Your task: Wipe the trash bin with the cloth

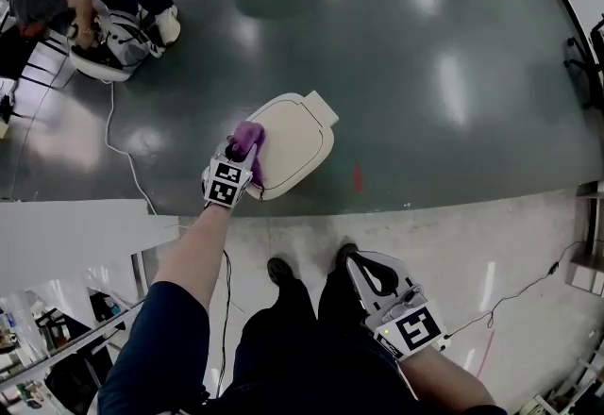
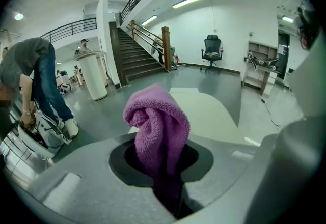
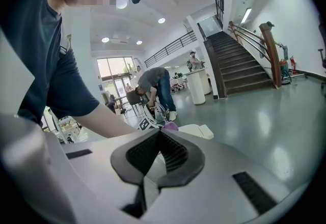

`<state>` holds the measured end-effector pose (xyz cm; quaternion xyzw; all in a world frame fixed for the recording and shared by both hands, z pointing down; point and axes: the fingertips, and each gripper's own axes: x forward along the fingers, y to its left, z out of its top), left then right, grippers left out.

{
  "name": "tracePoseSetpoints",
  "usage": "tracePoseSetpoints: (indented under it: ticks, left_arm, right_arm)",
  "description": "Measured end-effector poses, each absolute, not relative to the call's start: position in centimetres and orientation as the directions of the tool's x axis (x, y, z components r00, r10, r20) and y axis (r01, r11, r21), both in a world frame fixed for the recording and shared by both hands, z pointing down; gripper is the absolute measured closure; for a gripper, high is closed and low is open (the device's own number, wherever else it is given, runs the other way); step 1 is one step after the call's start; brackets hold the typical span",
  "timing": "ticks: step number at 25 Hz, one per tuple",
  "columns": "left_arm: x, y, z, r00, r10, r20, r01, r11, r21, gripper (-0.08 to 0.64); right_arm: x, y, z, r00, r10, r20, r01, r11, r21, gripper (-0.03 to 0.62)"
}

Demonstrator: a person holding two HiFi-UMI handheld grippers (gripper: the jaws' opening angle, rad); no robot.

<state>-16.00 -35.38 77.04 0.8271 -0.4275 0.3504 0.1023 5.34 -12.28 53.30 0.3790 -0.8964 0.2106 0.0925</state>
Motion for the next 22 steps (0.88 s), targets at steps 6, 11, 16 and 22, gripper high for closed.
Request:
tracePoseSetpoints:
  ticks: [6,11,16,22]
  left_arm:
    - [-11.1,-30.3,77.0,0.483,-0.6,0.637,-0.736,-0.673,-0.076,0.492]
    - [-8.0,-27.2,77.2,0.53,-0.563,0.634,-0.698,-0.714,-0.049,0.492]
    - [-6.8,-25.1,78.0,0.542,-0.524,0.656,-0.658,-0.751,-0.057,0.492]
    - [-8.2,-27.7,77.2,0.518,-0.548,0.657,-0.663,-0.743,-0.097,0.492]
  right_arm:
    - [5.2,-12.2,52.8,-0.712,-0.626,0.319,-0.702,0.647,-0.299,0.581]
    - [5.5,-11.8,52.5,-0.715,-0.622,0.32,-0.699,0.653,-0.293,0.581]
    - [6.2,-10.9,52.3,-0.711,-0.62,0.331,-0.702,0.653,-0.286,0.581]
    - [6.8,-10.2,52.8,-0.706,-0.621,0.341,-0.707,0.647,-0.285,0.581]
